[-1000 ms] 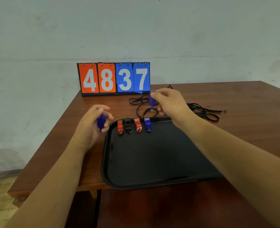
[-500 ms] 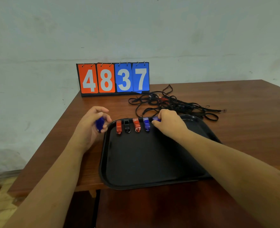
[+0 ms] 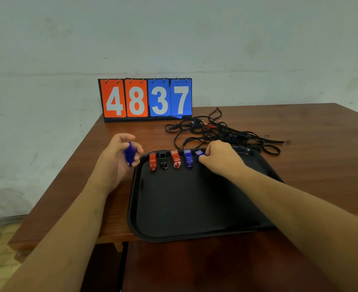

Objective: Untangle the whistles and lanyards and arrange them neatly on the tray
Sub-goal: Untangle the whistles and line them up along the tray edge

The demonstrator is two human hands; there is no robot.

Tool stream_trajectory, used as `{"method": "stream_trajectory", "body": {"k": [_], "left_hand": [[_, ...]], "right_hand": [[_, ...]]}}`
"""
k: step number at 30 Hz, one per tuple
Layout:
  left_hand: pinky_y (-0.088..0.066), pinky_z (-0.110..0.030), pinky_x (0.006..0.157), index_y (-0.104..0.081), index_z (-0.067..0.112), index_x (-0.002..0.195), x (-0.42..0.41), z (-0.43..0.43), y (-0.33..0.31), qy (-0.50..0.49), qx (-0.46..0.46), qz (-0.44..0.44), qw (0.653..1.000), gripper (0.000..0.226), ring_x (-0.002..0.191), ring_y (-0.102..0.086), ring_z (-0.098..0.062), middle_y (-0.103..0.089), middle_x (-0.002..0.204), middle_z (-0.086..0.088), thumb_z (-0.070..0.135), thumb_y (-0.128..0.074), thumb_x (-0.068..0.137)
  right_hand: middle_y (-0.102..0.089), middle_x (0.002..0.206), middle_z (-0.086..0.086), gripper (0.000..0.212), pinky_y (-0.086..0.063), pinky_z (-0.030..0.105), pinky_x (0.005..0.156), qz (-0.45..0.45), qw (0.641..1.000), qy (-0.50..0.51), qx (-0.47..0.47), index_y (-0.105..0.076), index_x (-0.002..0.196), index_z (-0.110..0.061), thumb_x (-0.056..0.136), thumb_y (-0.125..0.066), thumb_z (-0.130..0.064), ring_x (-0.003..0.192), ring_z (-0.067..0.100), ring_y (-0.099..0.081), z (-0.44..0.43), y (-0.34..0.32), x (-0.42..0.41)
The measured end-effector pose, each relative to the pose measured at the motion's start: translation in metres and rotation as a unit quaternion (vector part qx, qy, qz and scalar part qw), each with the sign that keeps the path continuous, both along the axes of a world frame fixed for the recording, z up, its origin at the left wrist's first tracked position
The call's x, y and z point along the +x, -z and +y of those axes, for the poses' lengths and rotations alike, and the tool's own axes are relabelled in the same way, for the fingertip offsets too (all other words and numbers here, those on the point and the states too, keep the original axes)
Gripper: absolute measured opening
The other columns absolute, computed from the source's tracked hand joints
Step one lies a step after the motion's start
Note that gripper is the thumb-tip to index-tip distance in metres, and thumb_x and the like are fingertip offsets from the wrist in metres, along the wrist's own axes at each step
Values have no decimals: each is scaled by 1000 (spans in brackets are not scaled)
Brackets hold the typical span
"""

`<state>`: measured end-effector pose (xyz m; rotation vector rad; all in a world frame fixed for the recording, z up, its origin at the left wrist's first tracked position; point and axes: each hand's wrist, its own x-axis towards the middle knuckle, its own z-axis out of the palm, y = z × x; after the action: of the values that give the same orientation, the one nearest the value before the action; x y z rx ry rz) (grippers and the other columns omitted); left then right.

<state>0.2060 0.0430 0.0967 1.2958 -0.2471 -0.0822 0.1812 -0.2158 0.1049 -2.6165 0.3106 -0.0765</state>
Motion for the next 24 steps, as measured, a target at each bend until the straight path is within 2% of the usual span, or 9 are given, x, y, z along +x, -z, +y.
{"method": "stream_trajectory", "body": {"k": [5,8,14,17,19,22,24], "left_hand": [[-43,-28,58,-52,7,108,-4,2,0,11,2,-11,1000,20,65,-53,-16,-61,77,-8,15,-35,103],[-43,-28,60,-54,6,105,-4,2,1,6,18,-12,1000,21,66,-55,-16,-62,79,-8,14,-35,103],[-49,-25,61,-56,9,97,-4,0,-1,0,50,-13,999,17,67,-57,-14,-63,80,-5,12,-40,103],[-51,-25,65,-56,9,97,-5,2,-2,15,39,-12,999,15,70,-59,-14,-64,83,-5,14,-42,102],[-50,-26,68,-56,10,95,-5,3,-3,29,5,-3,1000,17,72,-59,-15,-64,85,-5,14,-42,102],[-51,-26,73,-58,14,93,-3,6,-4,39,-38,2,998,17,81,-59,-15,-63,88,-3,14,-42,101],[-51,-26,78,-61,17,93,-3,6,-3,22,-28,-5,999,14,93,-57,-15,-61,92,0,16,-48,98]], "right_hand": [[-68,85,8,18,-56,33,73,-8,999,24,38,-67,90,-9,93,-63,-27,81,20,-68,5,5,4],[-66,80,6,20,-51,27,63,-12,999,37,38,-68,90,-9,93,-62,-28,74,17,-65,5,8,6],[-67,81,5,21,-52,28,64,-10,999,41,26,-67,92,-11,92,-63,-32,75,16,-66,4,12,8],[-62,76,4,26,-46,27,58,-31,998,44,20,-62,92,-11,94,-61,-37,68,15,-61,4,8,6],[-62,80,3,22,-48,28,60,-65,996,45,35,-57,95,-15,95,-59,-37,72,16,-62,8,-1,1],[-62,86,-2,15,-53,27,71,-116,991,-4,71,-57,95,-18,97,-57,-33,79,12,-62,25,-16,-9],[-59,88,-8,17,-49,21,71,-129,986,-72,74,-58,100,-20,96,-59,-36,81,5,-58,42,-24,-17]]}}
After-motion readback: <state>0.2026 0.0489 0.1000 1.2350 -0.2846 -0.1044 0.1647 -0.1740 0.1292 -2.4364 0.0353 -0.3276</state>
